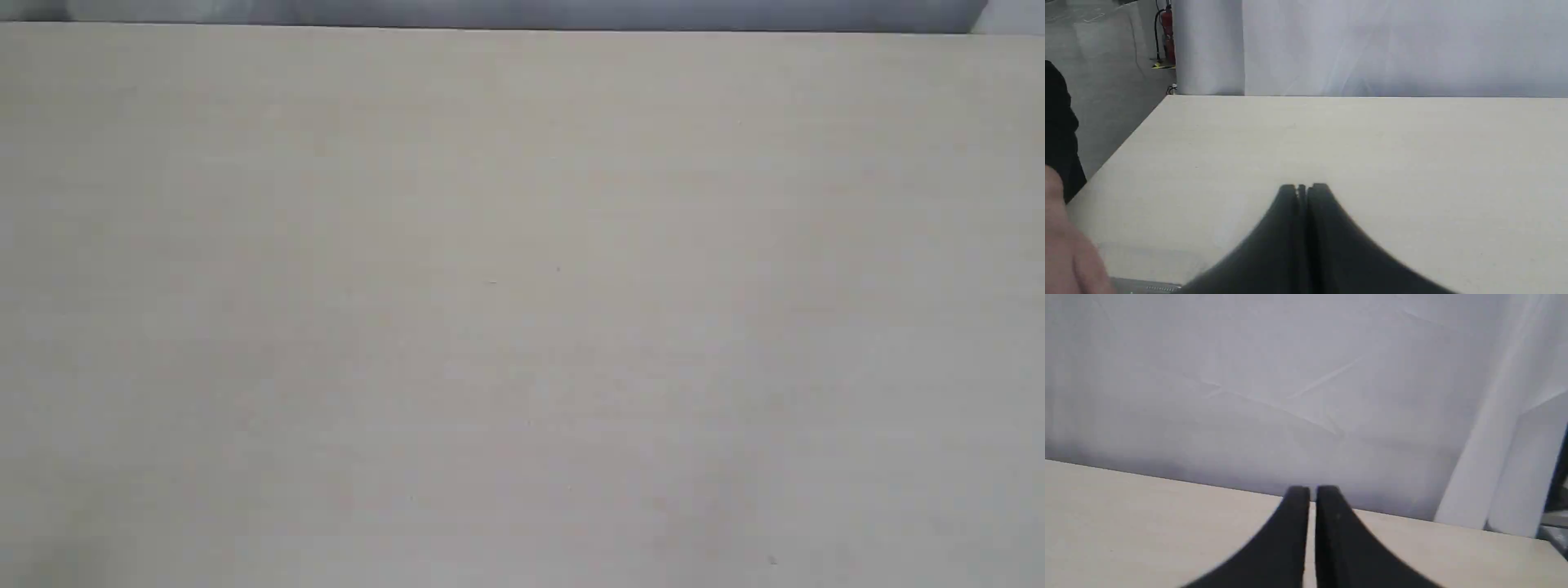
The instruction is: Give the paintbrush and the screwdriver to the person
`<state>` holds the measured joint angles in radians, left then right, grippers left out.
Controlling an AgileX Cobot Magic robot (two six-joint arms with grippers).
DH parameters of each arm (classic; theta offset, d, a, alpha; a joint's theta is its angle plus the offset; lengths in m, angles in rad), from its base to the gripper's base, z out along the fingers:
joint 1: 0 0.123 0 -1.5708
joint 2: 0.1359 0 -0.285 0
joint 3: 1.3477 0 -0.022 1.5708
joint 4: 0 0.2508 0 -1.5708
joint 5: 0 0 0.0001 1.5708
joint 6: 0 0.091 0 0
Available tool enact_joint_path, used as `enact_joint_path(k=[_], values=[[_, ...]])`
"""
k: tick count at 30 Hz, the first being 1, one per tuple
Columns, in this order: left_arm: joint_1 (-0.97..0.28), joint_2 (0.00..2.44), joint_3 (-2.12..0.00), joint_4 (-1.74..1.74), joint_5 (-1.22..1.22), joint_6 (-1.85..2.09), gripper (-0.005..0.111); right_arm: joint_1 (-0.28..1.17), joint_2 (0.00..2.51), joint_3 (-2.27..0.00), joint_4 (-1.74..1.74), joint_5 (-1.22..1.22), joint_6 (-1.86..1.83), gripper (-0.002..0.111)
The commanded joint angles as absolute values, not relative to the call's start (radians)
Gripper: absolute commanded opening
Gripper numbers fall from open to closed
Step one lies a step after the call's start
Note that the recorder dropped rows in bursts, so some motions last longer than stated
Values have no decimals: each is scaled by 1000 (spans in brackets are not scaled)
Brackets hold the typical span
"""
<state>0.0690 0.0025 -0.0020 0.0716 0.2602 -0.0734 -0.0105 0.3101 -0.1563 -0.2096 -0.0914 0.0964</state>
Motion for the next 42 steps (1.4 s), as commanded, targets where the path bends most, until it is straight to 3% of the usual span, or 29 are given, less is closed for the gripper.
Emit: enact_joint_path(k=[1, 16, 29, 42], values=[[63, 0, 0, 70, 250, -75, 0, -75, 247, -96, -233, -127, 74, 5], [63, 0, 0, 67, 250, -75, 0, -130, 25, 0, -225, -15, 79, 5], [63, 0, 0, 67, 250, -75, 0, 15, 12, 0, -229, -54, 90, 5], [63, 0, 0, 69, 249, -75, 0, 7, 2, 0, -159, 0, 28, 5]])
